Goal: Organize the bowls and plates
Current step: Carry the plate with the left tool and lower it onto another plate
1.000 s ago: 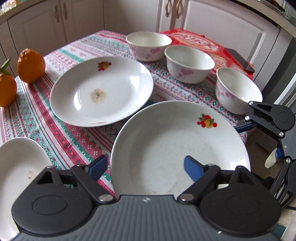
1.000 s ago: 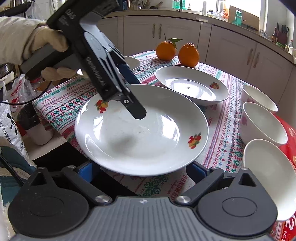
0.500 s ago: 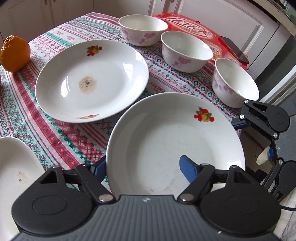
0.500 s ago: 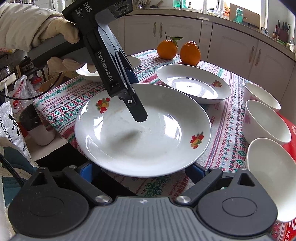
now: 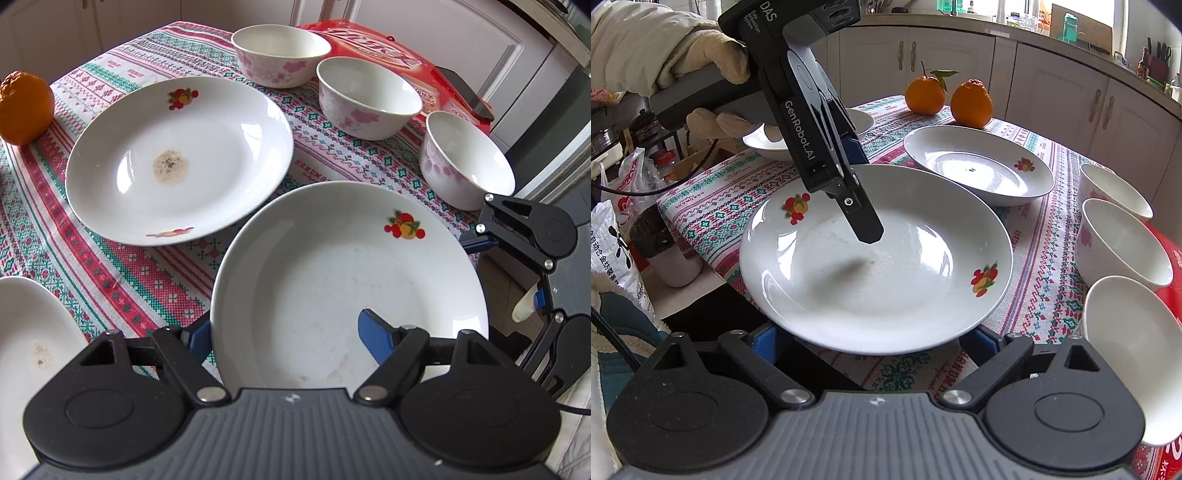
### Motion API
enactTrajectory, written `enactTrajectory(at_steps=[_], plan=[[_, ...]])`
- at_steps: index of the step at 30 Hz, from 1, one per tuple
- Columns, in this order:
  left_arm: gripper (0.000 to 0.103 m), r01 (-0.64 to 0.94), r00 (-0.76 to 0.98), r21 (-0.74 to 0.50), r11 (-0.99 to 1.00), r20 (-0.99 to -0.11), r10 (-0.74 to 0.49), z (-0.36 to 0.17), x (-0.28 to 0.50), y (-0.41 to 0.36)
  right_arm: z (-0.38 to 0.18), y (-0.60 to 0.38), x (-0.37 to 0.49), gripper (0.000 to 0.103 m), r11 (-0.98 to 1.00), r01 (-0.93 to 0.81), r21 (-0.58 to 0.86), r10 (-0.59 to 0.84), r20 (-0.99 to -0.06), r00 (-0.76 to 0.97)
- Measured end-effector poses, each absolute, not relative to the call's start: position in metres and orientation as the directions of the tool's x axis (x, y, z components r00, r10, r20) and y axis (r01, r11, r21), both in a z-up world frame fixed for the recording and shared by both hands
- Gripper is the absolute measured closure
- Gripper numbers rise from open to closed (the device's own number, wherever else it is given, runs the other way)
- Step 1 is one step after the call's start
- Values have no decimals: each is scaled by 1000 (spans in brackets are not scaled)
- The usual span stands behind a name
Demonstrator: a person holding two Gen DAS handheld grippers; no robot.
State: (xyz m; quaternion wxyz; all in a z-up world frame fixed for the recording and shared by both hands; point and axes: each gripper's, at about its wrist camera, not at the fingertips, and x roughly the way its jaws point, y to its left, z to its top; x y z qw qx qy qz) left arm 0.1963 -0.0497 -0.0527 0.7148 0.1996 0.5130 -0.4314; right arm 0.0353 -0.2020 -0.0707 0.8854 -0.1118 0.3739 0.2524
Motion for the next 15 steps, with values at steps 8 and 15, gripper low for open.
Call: enactTrajectory(at_steps=[8,15], plan=[[24,813,119,-159,560,-897,-426,-46,195,-42,-62,-201,37,5,842,-540,-5,373,-718,588],[24,796,152,-160,583,-881,-449,-31,196,-26,-50,-194,45,5,822,-570,-20,384,-719,579]])
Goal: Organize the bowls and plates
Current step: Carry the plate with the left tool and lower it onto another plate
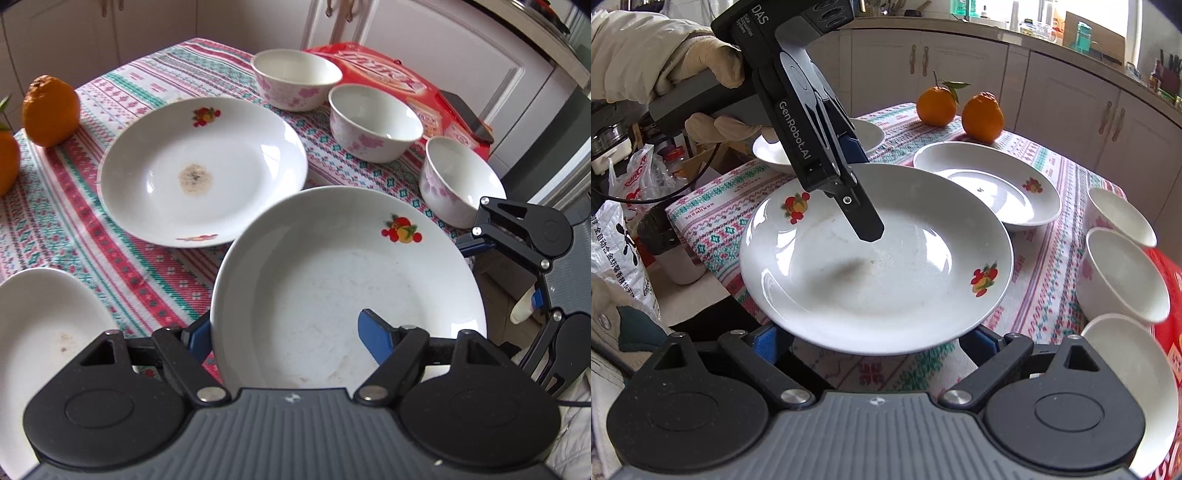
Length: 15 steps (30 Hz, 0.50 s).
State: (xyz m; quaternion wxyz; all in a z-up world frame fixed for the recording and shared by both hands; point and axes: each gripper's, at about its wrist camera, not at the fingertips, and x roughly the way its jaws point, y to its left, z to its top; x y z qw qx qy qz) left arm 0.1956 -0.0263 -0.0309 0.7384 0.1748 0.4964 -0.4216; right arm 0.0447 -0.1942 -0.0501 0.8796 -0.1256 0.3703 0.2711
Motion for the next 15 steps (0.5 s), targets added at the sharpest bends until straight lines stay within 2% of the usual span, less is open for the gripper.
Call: enactTrajectory(at_steps=[15], plan=[[24,699,267,-148,700,-853,-448,-3,214,37,-26,-156,94,5,723,-690,-35,465,-714,523]])
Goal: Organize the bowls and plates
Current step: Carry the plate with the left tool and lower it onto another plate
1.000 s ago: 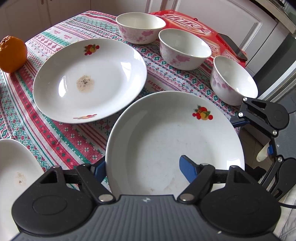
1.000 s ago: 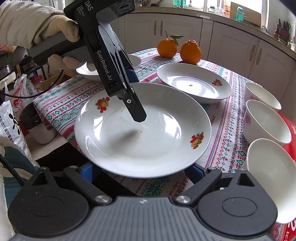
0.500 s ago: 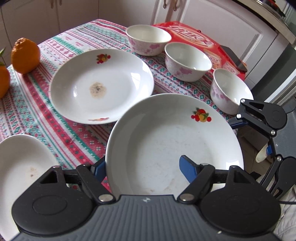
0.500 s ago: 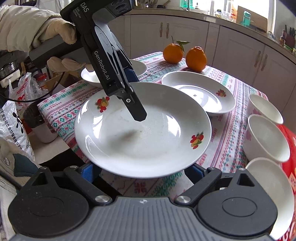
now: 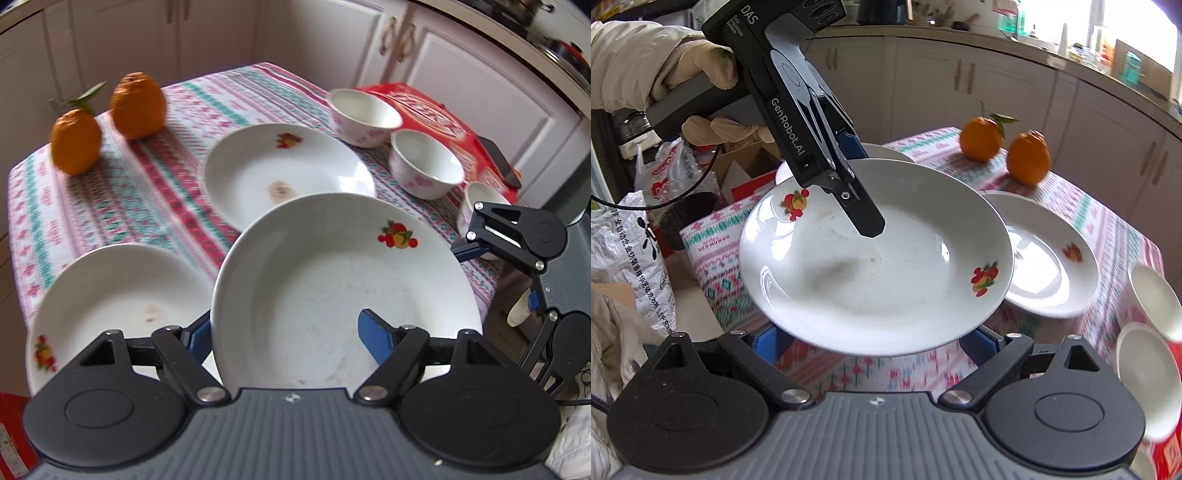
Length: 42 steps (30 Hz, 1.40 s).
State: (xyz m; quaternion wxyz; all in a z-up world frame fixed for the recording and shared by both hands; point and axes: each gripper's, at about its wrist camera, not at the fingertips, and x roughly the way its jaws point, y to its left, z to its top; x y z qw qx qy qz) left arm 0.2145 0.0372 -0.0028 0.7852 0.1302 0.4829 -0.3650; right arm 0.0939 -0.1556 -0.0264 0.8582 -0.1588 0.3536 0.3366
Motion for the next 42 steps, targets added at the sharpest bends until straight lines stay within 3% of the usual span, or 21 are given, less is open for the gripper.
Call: enactTrajectory(at_steps=[18,42], plan=[[24,545,359,-155,824,-845,-396,-10,250,112,-29,-91,160,5,605,-796,-35,530,-728,435],[24,511,354,-178,841,-848,-395,-31,281,129,-32,-70,177,5,627,-779,23,532,-742,407]])
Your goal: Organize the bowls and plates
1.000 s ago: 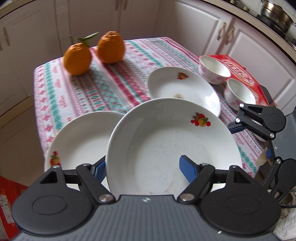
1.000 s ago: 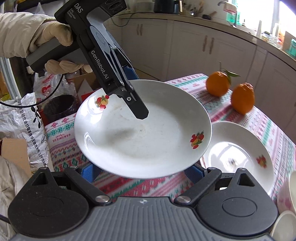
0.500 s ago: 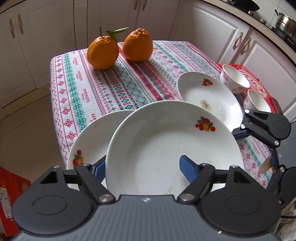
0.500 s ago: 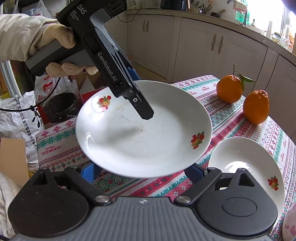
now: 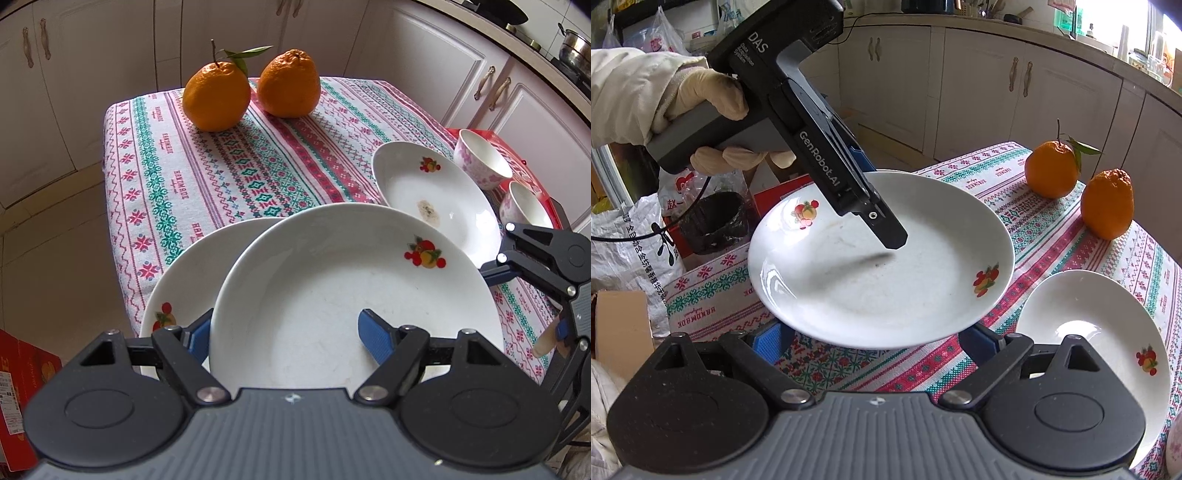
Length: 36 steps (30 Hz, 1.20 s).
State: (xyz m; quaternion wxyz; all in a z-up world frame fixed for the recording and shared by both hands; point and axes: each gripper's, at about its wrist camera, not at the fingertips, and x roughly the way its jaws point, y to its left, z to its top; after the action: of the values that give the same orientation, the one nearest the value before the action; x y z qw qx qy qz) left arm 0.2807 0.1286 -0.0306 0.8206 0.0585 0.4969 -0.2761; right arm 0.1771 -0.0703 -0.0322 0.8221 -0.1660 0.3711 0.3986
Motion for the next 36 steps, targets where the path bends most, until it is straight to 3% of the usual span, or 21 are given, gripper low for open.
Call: enactTrajectory(at_steps=[36], plan=[[24,480,381,-122,869,-863,-332,-33,291,143,-31,-49,186,5,643,-765,36,506,-770,389]])
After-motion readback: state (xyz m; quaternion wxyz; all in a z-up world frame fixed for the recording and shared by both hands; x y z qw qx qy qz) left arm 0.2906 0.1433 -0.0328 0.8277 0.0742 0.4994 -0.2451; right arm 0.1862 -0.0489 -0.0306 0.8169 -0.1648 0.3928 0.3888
